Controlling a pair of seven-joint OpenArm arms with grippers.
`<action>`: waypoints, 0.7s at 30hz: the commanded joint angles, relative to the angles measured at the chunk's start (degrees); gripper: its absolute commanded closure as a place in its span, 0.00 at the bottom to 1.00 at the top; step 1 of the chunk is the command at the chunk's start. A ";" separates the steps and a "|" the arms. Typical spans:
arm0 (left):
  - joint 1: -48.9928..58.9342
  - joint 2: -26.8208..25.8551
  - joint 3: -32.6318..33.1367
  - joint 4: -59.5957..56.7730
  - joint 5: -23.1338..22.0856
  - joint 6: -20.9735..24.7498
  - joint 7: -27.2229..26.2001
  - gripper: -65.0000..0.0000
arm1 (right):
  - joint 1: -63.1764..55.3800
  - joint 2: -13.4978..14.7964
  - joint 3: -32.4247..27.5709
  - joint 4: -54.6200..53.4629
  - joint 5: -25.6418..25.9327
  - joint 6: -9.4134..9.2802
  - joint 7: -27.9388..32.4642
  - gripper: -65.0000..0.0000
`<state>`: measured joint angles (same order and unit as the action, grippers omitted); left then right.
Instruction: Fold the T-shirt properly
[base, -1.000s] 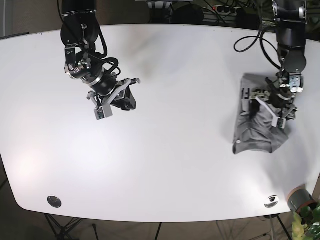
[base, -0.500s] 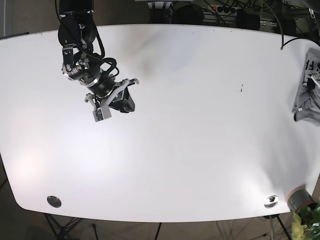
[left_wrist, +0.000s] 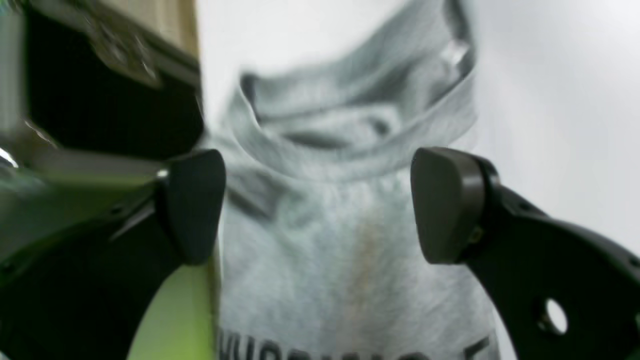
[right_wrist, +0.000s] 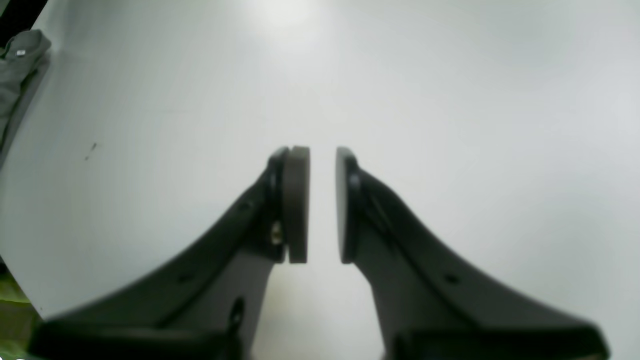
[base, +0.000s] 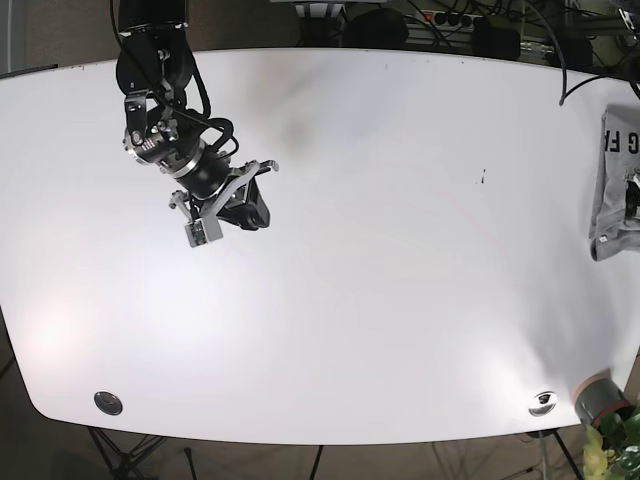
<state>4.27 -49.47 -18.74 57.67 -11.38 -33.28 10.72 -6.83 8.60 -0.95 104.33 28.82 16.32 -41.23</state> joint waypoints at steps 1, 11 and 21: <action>0.52 0.11 -0.91 5.50 -1.15 -0.09 -1.45 0.18 | 0.54 1.20 0.38 1.91 1.03 -0.01 1.45 0.88; 0.96 10.84 -0.73 20.79 -0.98 0.27 -1.71 0.18 | 0.28 2.70 0.38 3.93 -8.55 -0.36 2.33 0.88; -0.71 25.43 5.16 28.26 7.38 8.27 -7.07 0.19 | -5.61 0.41 0.38 1.91 -29.83 0.17 21.67 0.87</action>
<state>4.32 -25.34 -13.76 84.14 -4.58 -26.37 7.57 -12.08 8.69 -0.75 106.30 0.93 16.73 -24.23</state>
